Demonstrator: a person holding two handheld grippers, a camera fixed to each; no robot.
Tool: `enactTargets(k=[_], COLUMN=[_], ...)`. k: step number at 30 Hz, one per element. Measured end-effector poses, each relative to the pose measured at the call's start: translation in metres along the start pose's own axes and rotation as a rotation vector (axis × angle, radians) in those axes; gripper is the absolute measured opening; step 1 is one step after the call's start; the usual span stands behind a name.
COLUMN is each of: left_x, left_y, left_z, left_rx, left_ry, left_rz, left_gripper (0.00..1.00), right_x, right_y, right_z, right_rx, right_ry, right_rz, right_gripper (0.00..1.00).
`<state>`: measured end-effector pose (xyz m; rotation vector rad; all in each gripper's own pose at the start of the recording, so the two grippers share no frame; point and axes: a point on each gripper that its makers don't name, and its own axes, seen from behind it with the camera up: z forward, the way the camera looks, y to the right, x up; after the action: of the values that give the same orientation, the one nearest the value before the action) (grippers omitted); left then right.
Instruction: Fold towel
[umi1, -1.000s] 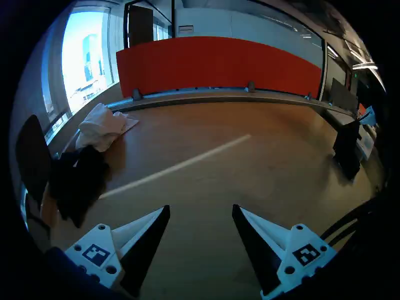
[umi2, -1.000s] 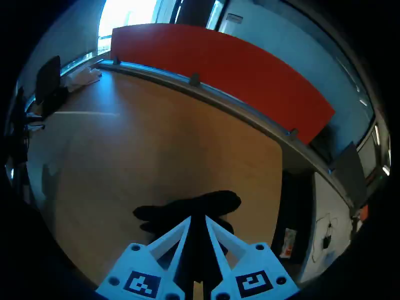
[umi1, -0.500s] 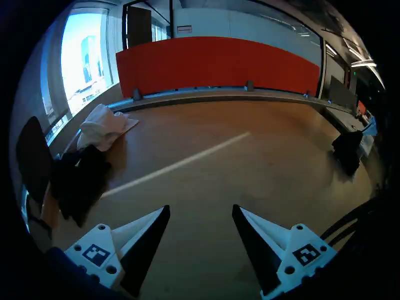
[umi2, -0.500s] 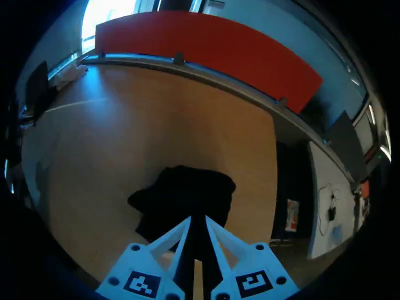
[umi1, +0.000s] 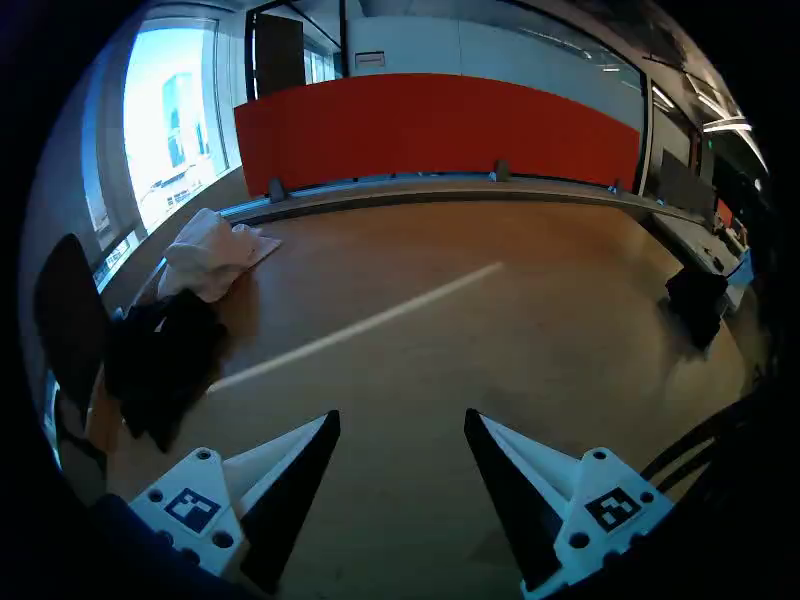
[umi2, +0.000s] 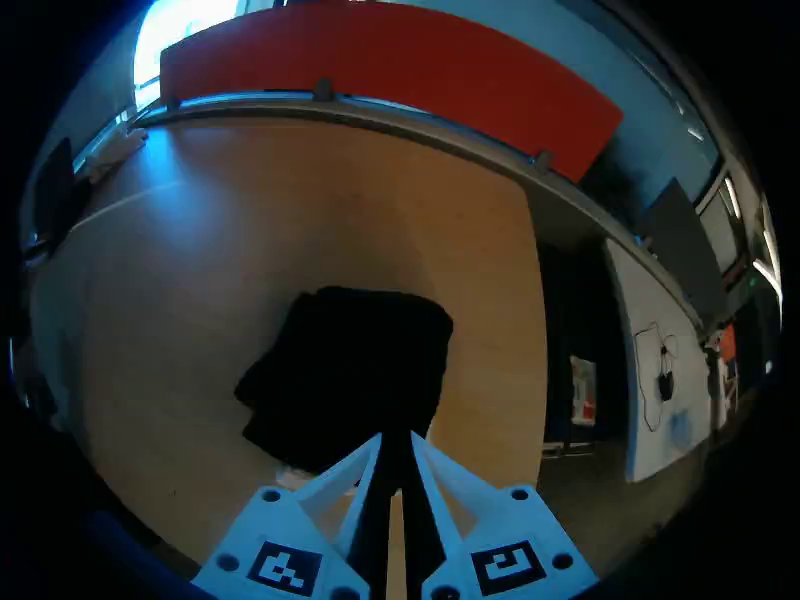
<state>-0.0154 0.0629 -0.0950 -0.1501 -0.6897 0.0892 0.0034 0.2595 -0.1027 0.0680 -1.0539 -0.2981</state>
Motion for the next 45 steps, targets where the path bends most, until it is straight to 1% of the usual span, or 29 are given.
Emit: enactTargets(k=[9,18,30,38,45], left_x=[-0.002,-0.003,-0.006,-0.007,-0.007], left_y=[-0.003,-0.007,-0.009,-0.008,-0.008], left_z=[-0.001,-0.003,-0.004,-0.002,0.000], left_rx=[0.009,0.020,0.029,0.030,0.029], left_ry=[-0.004,-0.009,-0.014,-0.019,-0.021], left_rz=[0.005,0.005,0.007,0.010,0.007], left_gripper=[0.92,0.92,0.92,0.92,0.92], right_x=[-0.021,-0.044,-0.058,-0.061,-0.057], right_y=[0.006,0.008,0.010,0.009,0.010], right_z=[0.013,0.031,0.049,0.052,0.047], right_rx=[-0.022,-0.044,-0.078,-0.089,-0.094], right_ry=[-0.057,-0.117,-0.169,-0.175,-0.155], right_rz=[0.032,0.081,0.107,0.115,0.117], right_gripper=[0.05,0.05,0.07,0.09,0.12])
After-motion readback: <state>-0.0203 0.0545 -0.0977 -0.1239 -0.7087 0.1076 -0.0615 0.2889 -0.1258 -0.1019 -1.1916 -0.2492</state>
